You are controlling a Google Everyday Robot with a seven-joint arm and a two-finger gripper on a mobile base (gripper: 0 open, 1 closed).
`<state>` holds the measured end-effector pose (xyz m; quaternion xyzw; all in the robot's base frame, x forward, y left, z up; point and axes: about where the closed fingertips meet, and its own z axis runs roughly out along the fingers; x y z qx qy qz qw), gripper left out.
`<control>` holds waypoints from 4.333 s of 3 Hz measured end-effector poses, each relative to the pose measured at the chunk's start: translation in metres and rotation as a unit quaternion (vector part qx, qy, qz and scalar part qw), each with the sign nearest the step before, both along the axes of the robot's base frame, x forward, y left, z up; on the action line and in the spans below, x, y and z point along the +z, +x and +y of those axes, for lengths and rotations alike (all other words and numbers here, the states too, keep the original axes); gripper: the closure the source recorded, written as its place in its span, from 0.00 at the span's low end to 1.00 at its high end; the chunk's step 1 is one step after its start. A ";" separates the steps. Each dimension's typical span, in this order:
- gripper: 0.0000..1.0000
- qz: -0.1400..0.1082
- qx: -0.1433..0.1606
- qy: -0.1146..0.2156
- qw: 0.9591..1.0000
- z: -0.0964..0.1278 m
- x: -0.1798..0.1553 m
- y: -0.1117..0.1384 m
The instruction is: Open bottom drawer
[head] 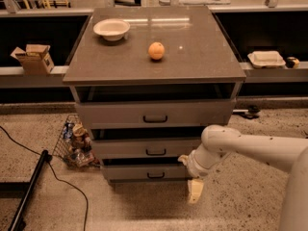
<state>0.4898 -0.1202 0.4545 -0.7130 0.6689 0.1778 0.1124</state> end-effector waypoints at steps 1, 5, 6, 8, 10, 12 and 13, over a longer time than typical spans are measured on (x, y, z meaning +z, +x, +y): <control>0.00 0.000 0.001 0.011 1.000 -0.005 -0.047 -0.005; 0.00 -0.016 0.008 0.006 1.000 -0.008 -0.156 -0.006; 0.00 -0.046 0.009 0.000 0.999 -0.017 -0.182 0.013; 0.00 -0.112 0.008 0.007 0.994 -0.037 -0.220 0.070; 0.00 -0.135 0.007 -0.005 0.991 -0.040 -0.226 0.086; 0.00 -0.177 -0.018 -0.005 0.984 -0.051 -0.243 0.125; 0.00 -0.171 -0.028 0.003 0.985 -0.053 -0.257 0.143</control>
Offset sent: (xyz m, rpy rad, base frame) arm -0.0049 -0.0044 -0.1399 0.1653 0.0052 -0.0263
